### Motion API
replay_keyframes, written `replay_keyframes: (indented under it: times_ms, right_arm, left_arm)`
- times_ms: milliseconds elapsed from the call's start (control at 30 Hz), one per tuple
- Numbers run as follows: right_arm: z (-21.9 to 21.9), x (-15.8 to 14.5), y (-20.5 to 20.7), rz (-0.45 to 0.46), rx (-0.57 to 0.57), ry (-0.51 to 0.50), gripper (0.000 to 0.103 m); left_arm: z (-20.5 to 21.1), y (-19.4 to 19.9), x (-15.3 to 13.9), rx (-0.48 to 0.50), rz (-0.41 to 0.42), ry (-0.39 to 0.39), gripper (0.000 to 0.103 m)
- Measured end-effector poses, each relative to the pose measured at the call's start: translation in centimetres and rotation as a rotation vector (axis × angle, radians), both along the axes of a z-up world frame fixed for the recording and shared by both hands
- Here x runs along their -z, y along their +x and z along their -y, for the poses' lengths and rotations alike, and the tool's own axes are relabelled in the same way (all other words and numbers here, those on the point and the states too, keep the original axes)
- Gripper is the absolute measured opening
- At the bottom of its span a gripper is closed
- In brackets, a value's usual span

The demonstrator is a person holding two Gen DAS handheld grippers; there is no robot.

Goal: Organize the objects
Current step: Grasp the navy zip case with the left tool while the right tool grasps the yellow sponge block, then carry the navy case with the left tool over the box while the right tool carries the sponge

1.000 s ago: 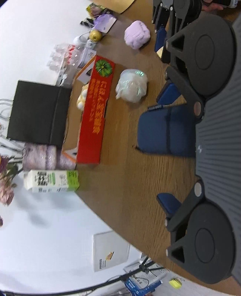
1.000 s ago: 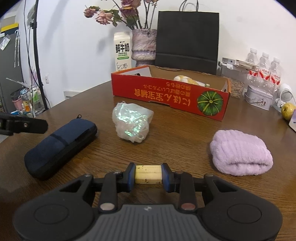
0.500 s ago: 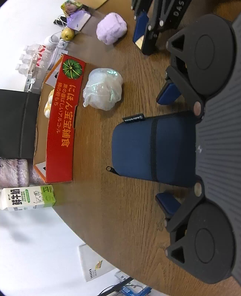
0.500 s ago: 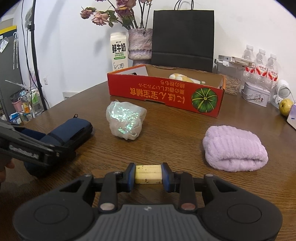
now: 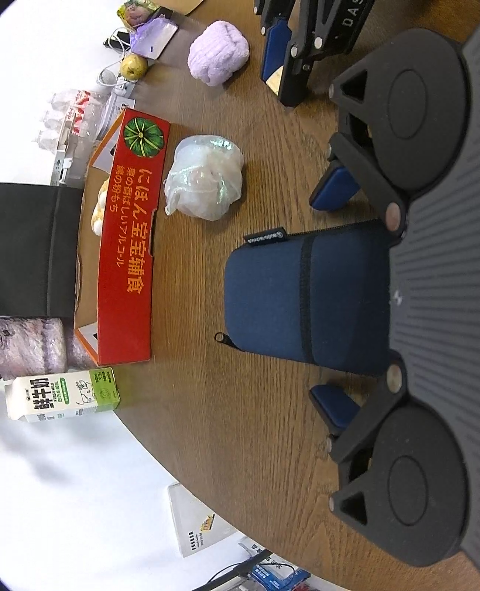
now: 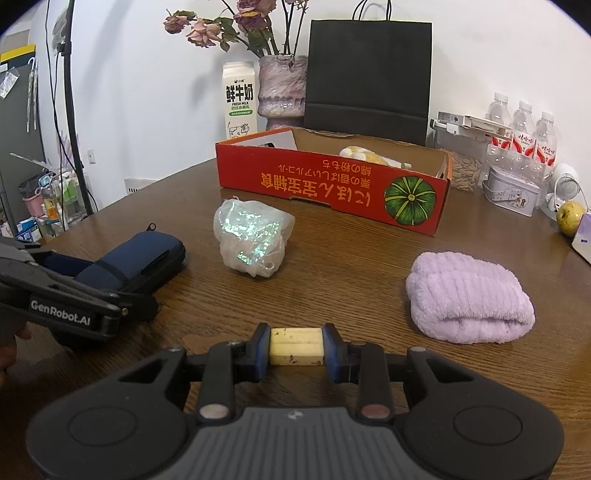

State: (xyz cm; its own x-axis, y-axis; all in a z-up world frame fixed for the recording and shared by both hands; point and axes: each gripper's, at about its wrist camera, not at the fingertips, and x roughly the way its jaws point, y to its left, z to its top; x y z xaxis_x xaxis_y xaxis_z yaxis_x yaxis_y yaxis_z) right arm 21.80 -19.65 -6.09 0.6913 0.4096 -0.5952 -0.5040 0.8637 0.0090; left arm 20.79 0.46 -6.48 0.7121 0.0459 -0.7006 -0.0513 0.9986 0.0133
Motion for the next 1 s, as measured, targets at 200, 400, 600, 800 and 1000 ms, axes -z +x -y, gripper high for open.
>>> replay_keyframes:
  times_ms: [200, 400, 600, 800, 1000]
  right_arm:
    - [-0.1, 0.0, 0.0, 0.006, 0.001, -0.009, 0.029]
    - [-0.4, -0.1, -0.3, 0.022, -0.007, -0.016, 0.029]
    - [-0.4, -0.8, -0.7, 0.045, -0.003, 0.003, 0.029]
    - [-0.6, -1.7, -0.8, 0.068, -0.003, 0.011, 0.029]
    - [-1.1, -3.0, -0.3, 0.098, -0.006, 0.022, 0.029]
  left_arm:
    - [0.0, -0.6, -0.7, 0.004, 0.033, -0.024, 0.067]
    - [0.0, -0.9, -1.0, -0.003, 0.035, -0.040, 0.065]
    - [0.3, -1.2, -1.9, 0.000, 0.073, -0.034, 0.065]
    - [0.4, -1.0, -3.2, 0.014, 0.104, -0.038, 0.065]
    - [0.7, -0.1, -4.7, 0.021, 0.139, -0.038, 0.065]
